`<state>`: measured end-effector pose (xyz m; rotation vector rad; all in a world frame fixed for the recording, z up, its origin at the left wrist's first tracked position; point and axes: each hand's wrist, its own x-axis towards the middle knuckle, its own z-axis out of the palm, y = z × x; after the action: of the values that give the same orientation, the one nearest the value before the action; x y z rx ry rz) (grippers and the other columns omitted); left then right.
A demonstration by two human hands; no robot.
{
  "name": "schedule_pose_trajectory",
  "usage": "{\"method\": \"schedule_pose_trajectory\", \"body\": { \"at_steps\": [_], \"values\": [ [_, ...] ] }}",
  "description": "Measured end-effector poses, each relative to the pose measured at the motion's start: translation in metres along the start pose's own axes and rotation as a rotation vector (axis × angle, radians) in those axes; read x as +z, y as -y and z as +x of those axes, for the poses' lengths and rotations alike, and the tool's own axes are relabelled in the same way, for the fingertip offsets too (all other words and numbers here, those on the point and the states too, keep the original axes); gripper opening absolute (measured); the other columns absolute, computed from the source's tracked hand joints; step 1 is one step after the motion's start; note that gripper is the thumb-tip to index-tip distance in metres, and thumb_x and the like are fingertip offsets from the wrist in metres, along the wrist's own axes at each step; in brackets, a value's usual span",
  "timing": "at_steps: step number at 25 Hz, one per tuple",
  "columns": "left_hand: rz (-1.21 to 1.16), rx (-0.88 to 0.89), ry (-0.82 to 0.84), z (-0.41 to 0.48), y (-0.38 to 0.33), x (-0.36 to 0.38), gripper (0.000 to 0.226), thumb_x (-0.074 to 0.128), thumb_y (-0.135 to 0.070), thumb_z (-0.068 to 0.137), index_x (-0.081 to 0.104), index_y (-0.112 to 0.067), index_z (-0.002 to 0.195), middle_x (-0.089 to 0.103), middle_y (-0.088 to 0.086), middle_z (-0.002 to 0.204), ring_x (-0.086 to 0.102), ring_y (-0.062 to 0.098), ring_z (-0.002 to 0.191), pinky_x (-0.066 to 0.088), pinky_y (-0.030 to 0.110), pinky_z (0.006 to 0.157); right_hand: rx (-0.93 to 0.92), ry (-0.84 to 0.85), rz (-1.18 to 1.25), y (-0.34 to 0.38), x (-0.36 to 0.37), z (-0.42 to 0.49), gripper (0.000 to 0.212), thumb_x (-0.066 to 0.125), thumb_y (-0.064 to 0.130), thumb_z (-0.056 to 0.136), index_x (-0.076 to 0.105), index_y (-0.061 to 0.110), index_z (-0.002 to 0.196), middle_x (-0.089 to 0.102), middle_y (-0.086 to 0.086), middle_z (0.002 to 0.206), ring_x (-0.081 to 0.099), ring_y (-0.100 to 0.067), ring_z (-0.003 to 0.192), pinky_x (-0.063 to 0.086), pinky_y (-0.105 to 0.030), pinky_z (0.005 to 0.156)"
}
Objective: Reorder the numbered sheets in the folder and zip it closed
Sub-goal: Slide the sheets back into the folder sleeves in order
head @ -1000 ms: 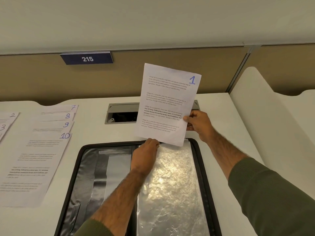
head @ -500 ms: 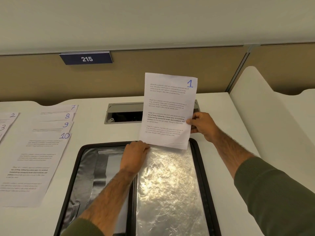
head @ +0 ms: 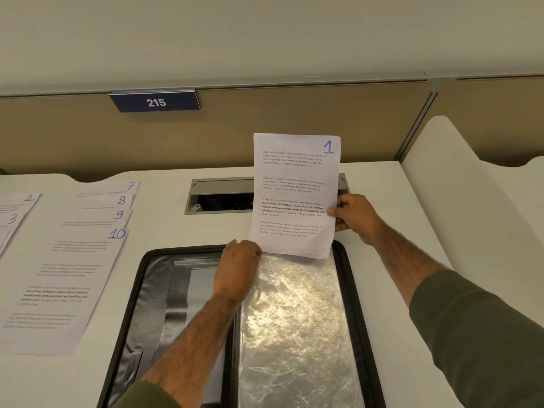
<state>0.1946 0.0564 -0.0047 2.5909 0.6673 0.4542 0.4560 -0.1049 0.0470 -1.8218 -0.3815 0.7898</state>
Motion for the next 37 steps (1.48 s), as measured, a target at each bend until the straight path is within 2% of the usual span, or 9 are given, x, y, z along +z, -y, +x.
{"method": "schedule_pose_trajectory", "body": {
  "at_steps": [5, 11, 15, 17, 21, 26, 29, 32, 37],
  "values": [
    [-0.153, -0.068, 0.142, 0.013, 0.010, 0.000, 0.010, 0.059, -0.016, 0.098, 0.067, -0.022, 0.100, 0.067, -0.009, 0.092, 0.057, 0.012, 0.090, 0.049, 0.033, 0.082, 0.024, 0.032, 0.008, 0.000, 0.002, 0.001, 0.018, 0.069, 0.004, 0.093, 0.065, -0.001, 0.110, 0.075, -0.013, 0.108, 0.076, -0.027, 0.090, 0.063, -0.045, 0.076],
    [-0.418, -0.414, -0.010, 0.034, 0.015, -0.002, 0.039, 0.060, -0.019, 0.101, 0.054, -0.020, 0.139, 0.057, -0.002, 0.135, 0.054, 0.016, 0.118, 0.052, 0.037, 0.098, 0.058, 0.101, -0.018, -0.001, 0.005, -0.003, 0.016, 0.069, 0.006, 0.093, 0.067, 0.004, 0.109, 0.076, -0.009, 0.107, 0.075, -0.025, 0.093, 0.062, -0.047, 0.082],
    [-0.748, -0.650, -0.004, 0.061, 0.016, -0.013, 0.047, 0.059, -0.019, 0.101, 0.046, -0.021, 0.146, 0.065, -0.002, 0.124, 0.064, 0.016, 0.108, 0.052, 0.018, 0.070, 0.097, 0.165, -0.081, 0.000, 0.008, -0.004, 0.010, 0.069, 0.003, 0.092, 0.066, 0.004, 0.102, 0.075, -0.010, 0.108, 0.075, -0.025, 0.096, 0.063, -0.042, 0.082],
    [-0.798, -0.663, -0.009, 0.069, 0.019, -0.013, 0.045, 0.061, -0.018, 0.100, 0.049, -0.020, 0.144, 0.071, 0.001, 0.115, 0.069, 0.018, 0.102, 0.059, 0.028, 0.073, 0.132, 0.217, -0.102, 0.000, 0.010, -0.005, 0.011, 0.069, 0.002, 0.091, 0.067, 0.003, 0.101, 0.075, -0.009, 0.108, 0.074, -0.024, 0.097, 0.063, -0.041, 0.081],
    [-0.617, -0.650, 0.035, 0.070, 0.021, -0.012, 0.028, 0.060, -0.016, 0.100, 0.059, -0.018, 0.127, 0.073, 0.003, 0.104, 0.072, 0.020, 0.091, 0.061, 0.047, 0.088, 0.129, 0.203, -0.027, -0.002, 0.017, -0.009, 0.013, 0.067, 0.016, 0.096, 0.068, 0.003, 0.096, 0.076, -0.008, 0.104, 0.076, -0.022, 0.091, 0.063, -0.037, 0.074],
    [-0.482, -0.601, 0.193, 0.054, 0.023, -0.012, 0.032, 0.062, -0.016, 0.099, 0.055, -0.016, 0.131, 0.069, 0.002, 0.101, 0.069, 0.019, 0.090, 0.057, 0.030, 0.076, 0.092, -0.039, 0.011, -0.009, 0.027, -0.001, 0.014, 0.063, 0.009, 0.098, 0.061, -0.005, 0.098, 0.073, -0.017, 0.103, 0.076, -0.019, 0.076, 0.059, -0.028, 0.058],
    [-0.455, -0.568, 0.150, 0.057, 0.025, -0.014, 0.048, 0.061, -0.015, 0.100, 0.046, -0.018, 0.145, 0.061, 0.005, 0.124, 0.063, 0.023, 0.108, 0.055, 0.024, 0.077, 0.103, 0.013, -0.137, -0.009, 0.030, -0.003, 0.011, 0.063, 0.006, 0.097, 0.060, -0.001, 0.089, 0.073, -0.015, 0.096, 0.075, -0.022, 0.075, 0.059, -0.029, 0.058],
    [-0.282, -0.419, 0.153, 0.071, 0.025, -0.013, 0.059, 0.057, -0.012, 0.101, 0.036, -0.023, 0.154, 0.042, 0.005, 0.155, 0.045, 0.029, 0.138, 0.045, 0.046, 0.111, 0.121, 0.141, -0.279, -0.007, 0.024, -0.007, 0.010, 0.066, 0.008, 0.095, 0.064, 0.003, 0.088, 0.073, -0.010, 0.094, 0.072, -0.020, 0.078, 0.059, -0.028, 0.064],
    [-0.073, -0.255, 0.464, 0.088, 0.010, -0.011, 0.070, 0.048, -0.005, 0.098, 0.024, -0.029, 0.159, 0.034, 0.004, 0.161, 0.034, 0.029, 0.146, 0.029, 0.048, 0.121, 0.194, 0.258, -0.222, -0.011, 0.017, -0.012, 0.010, 0.070, 0.007, 0.093, 0.064, 0.005, 0.084, 0.075, -0.013, 0.102, 0.074, -0.028, 0.093, 0.062, -0.041, 0.084]
  ]
}}
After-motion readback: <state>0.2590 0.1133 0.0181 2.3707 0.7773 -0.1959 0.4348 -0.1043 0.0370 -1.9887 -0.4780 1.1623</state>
